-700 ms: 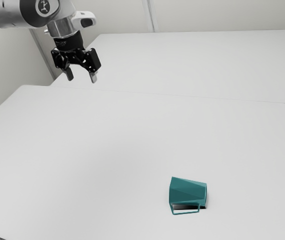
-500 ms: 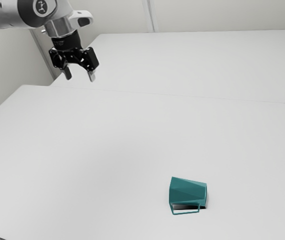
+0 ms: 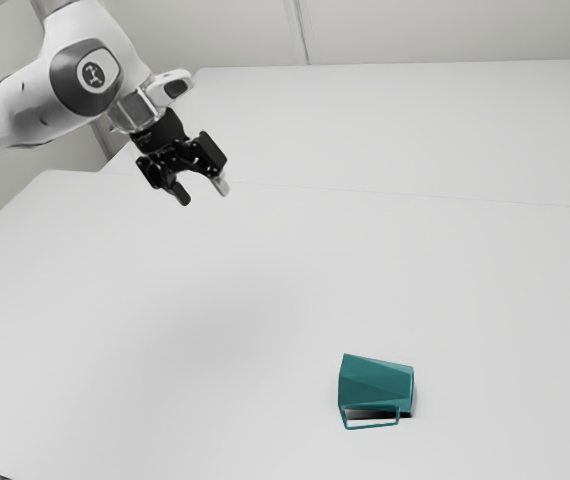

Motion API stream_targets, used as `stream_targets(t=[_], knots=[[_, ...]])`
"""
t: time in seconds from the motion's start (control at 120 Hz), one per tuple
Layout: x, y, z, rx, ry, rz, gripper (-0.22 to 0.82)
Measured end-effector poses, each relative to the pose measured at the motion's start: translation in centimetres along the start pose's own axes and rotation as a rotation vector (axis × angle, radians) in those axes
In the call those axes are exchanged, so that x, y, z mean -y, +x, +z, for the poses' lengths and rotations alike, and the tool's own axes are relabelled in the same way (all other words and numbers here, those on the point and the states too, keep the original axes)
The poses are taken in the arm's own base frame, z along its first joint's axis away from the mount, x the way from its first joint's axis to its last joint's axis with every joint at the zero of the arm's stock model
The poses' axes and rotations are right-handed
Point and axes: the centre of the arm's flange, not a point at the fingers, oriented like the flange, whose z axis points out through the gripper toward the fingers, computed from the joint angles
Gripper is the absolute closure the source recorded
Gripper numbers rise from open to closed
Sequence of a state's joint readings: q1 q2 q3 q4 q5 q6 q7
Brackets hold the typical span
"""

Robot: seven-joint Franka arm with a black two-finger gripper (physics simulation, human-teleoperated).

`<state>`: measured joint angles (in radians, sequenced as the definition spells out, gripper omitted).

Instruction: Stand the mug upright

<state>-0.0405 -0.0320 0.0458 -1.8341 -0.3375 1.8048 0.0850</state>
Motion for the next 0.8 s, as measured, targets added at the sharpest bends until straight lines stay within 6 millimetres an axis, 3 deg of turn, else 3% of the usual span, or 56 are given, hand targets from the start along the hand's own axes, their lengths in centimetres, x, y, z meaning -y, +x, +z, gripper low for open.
stream_targets(t=[0.083,0.25,0.617,0.8], knots=[[-0.5,-0.9,1.4,-0.015,-0.050,0.021,0.02],[-3.9,-2.9,5.9,-0.009,-0.154,0.099,0.02],[-3.3,-7.1,13.7,-0.021,-0.360,0.098,0.02],[-3.1,-8.3,16.4,-0.036,-0.448,0.111,0.02]])
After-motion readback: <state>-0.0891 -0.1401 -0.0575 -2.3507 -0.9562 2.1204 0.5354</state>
